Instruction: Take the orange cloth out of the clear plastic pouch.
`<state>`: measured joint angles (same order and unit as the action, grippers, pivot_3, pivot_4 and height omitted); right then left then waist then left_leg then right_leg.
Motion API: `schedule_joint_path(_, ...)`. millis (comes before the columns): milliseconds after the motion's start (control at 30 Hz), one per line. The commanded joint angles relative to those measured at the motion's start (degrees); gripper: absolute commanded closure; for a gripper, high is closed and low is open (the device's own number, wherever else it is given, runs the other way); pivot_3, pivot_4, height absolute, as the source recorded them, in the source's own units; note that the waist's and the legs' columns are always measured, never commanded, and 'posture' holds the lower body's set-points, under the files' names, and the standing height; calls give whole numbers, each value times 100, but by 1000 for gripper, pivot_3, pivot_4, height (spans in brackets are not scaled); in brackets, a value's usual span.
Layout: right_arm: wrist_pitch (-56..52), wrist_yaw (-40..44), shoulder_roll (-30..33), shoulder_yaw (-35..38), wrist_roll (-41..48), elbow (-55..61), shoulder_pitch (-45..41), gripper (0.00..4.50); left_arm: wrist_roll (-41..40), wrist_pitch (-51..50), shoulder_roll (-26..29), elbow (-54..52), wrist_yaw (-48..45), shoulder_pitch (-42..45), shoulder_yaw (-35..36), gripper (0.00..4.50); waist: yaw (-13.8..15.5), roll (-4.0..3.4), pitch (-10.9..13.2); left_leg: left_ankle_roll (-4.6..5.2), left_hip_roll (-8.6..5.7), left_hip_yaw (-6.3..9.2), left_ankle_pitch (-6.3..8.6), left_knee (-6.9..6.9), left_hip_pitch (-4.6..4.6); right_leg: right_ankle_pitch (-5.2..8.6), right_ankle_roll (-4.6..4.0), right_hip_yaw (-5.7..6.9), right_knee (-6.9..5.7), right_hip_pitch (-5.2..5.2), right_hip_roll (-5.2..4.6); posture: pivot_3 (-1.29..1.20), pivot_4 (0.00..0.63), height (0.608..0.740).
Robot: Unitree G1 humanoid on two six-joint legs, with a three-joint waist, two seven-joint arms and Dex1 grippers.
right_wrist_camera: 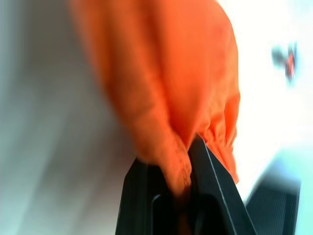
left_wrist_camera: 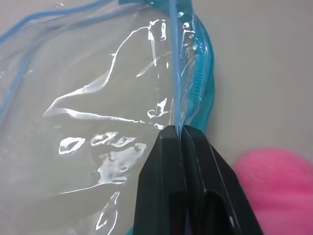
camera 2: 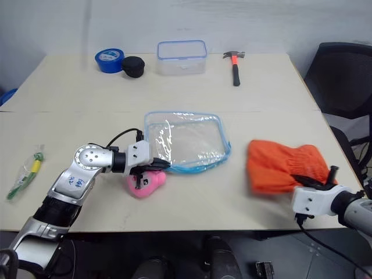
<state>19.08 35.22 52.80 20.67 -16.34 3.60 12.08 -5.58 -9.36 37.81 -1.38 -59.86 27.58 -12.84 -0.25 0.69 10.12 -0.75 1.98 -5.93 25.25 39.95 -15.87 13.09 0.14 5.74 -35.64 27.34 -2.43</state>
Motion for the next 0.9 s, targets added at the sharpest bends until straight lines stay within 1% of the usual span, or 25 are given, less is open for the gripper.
schedule_joint_path(33, -639, -272, -374, -231, 191, -28, -569, 4466, -189, -165, 96, -407, -190, -240, 21, 4500, -12, -2, -1, 0, -4, -3, 0, -2, 3, 0, 0, -4, 0, 0, 1, 0, 150, 740)
schedule_joint_path(167, -1254, -200, -849, -772, 323, -229, -1238, 4466, -152, -467, 89, -517, -119, -291, 19, 4500, -4, -3, -1, 1, -8, -9, 0, -4, 11, 0, 0, -11, -4, -2, 4, 0, 150, 740)
schedule_joint_path(233, -1536, -85, -978, -895, 498, -214, -1454, 3820, -230, -722, 46, -551, -50, -279, 101, 4019, 5, -3, -2, 2, -9, -10, 0, -4, 10, 0, 0, -11, -5, -1, 2, 0, 150, 740)
schedule_joint_path(300, -1856, 91, -1042, -892, 821, -19, -1568, 3267, -514, -1086, 16, -705, -52, -292, 289, 3576, 12, -3, -2, 4, -11, -9, -1, -4, 10, 0, 0, -12, -6, 0, 2, 0, 150, 740)
schedule_joint_path(367, -2321, 420, -1011, -774, 1311, 385, -1494, 2507, -975, -1618, 21, -973, -22, -346, 621, 2893, 14, -3, -2, 7, -7, -8, -1, -3, 4, -1, 1, -11, -7, 4, -1, 0, 150, 740)
schedule_joint_path(400, -2567, 576, -974, -668, 1564, 602, -1408, 2226, -1236, -1896, 49, -1115, -26, -380, 806, 2622, 17, -4, -2, 7, -6, -5, -1, -2, 2, 0, 1, -9, -7, 5, 0, 0, 150, 740)
schedule_joint_path(467, -3115, 876, -884, -248, 2161, 1100, -1129, 1447, -1892, -2414, 210, -1452, -169, -541, 1272, 1944, 23, -4, -1, 7, -4, 3, -1, 1, -13, -1, 1, -3, -7, 14, 0, 0, 150, 740)
schedule_joint_path(500, -3526, 1100, -801, 180, 2620, 1385, -922, 1192, -2294, -2730, 388, -1588, -291, -662, 1648, 1727, 23, -5, -1, 7, -2, 7, -1, 1, -18, -1, 1, 1, -9, 16, -1, 0, 150, 740)
schedule_joint_path(600, -4387, 1538, -588, 1081, 3566, 1884, -537, 95, -3015, -3392, 794, -1743, -390, -858, 2354, 770, 23, -6, 0, 7, 0, 16, -1, 2, -24, -1, 1, 8, -21, 15, -2, 0, 150, 740)
schedule_joint_path(633, -4629, 1657, -501, 1354, 3812, 1968, -435, 0, -3161, -3547, 942, -1726, -406, -901, 2537, 512, 26, -5, 1, 8, -2, 17, -1, 4, -21, -1, 1, 9, -13, 13, -6, 0, 150, 740)
schedule_joint_path(667, -5017, 2005, -321, 1891, 4151, 1995, -158, 0, -3228, -3660, 1244, -1562, -504, -1010, 2885, 175, 26, -6, 0, 9, -4, 23, 0, 6, -22, -1, 2, 11, 1, 10, -8, 0, 150, 740)
schedule_joint_path(700, -5293, 2238, -188, 2263, 4387, 2009, 47, 0, -3274, -3727, 1459, -1448, -565, -1092, 3120, 79, 28, -7, 1, 9, -5, 27, 1, 6, -18, -1, 2, 11, 2, 5, -7, 0, 150, 740)
schedule_joint_path(767, -5682, 2754, 37, 2887, 4743, 1964, 512, 0, -3196, -3614, 1853, -1165, -747, -1319, 3438, 79, 33, -8, 2, 10, -8, 31, 3, -2, -18, 0, 1, 12, 10, 4, 1, 0, 150, 740)
schedule_joint_path(833, -5957, 3172, 184, 3552, 4966, 1554, 885, 0, -2649, -2921, 2344, -523, -1067, -1770, 3650, 79, 26, -7, 2, 12, -11, 34, 6, -3, -21, 2, 1, 13, 17, 4, 6, 0, 150, 740)
schedule_joint_path(900, -6036, 3394, 244, 3854, 5079, 1289, 1087, 0, -2455, -2508, 2586, -119, -1276, -2003, 3780, 79, 18, -6, 3, 14, -15, 29, 9, -7, -18, 2, 1, 11, 20, 6, 11, 0, 150, 740)
